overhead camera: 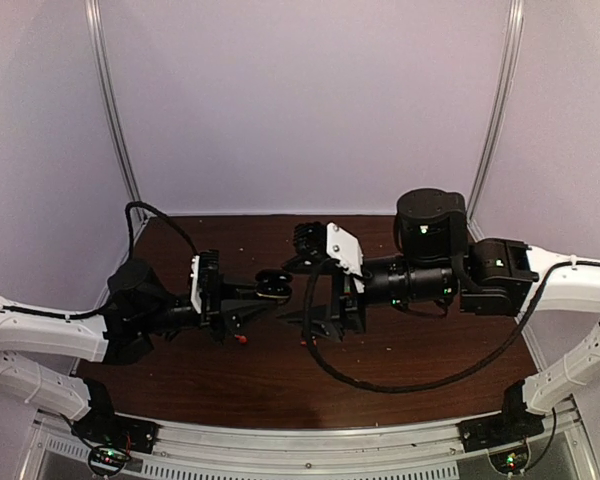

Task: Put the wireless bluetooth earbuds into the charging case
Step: Adjust the left earbud in the left side groove of the charging case.

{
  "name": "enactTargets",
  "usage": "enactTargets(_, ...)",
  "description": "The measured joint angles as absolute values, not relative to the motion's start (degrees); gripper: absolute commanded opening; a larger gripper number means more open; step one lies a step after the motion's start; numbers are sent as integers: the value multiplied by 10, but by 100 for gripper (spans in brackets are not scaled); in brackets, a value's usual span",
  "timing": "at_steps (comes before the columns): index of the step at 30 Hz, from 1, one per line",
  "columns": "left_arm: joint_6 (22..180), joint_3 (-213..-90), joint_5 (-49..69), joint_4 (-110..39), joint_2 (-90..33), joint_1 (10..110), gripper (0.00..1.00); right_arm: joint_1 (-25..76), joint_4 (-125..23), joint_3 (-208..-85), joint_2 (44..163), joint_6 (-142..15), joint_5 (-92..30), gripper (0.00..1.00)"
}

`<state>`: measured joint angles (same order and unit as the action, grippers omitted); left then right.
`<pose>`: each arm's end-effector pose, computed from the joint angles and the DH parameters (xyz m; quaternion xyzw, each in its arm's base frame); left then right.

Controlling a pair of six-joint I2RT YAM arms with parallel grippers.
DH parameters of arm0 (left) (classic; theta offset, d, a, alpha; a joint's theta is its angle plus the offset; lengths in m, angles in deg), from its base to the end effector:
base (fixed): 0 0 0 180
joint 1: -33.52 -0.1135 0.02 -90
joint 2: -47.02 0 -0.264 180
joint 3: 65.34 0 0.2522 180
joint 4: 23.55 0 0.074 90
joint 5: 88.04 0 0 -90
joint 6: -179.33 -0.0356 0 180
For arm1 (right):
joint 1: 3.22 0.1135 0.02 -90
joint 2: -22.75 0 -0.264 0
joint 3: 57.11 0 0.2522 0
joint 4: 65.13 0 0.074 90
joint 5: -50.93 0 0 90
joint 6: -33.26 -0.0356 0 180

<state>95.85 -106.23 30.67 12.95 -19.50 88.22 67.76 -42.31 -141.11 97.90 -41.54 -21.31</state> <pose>0.1279 -0.2103 0.2664 0.4264 0.4853 -0.5162 0.5624 0.0895 0.2931 0.3814 -0.6012 0.5035 0.3921 0.4809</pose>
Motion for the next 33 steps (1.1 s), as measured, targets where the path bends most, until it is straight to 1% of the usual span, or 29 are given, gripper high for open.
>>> enactTargets(5,967,-1079,303,110,-207,882,0,682,-422,-1411,986,-404,-200,71)
enactTargets(11,967,-1080,304,104,-209,882,0,684,-413,-1411,1012,-404,-229,71)
enactTargets(20,967,-1080,308,101,-209,882,0,685,-407,-1418,1021,-406,-287,71)
enactTargets(33,966,-1086,313,85,-209,879,0,685,-407,-1420,1034,-406,-301,72)
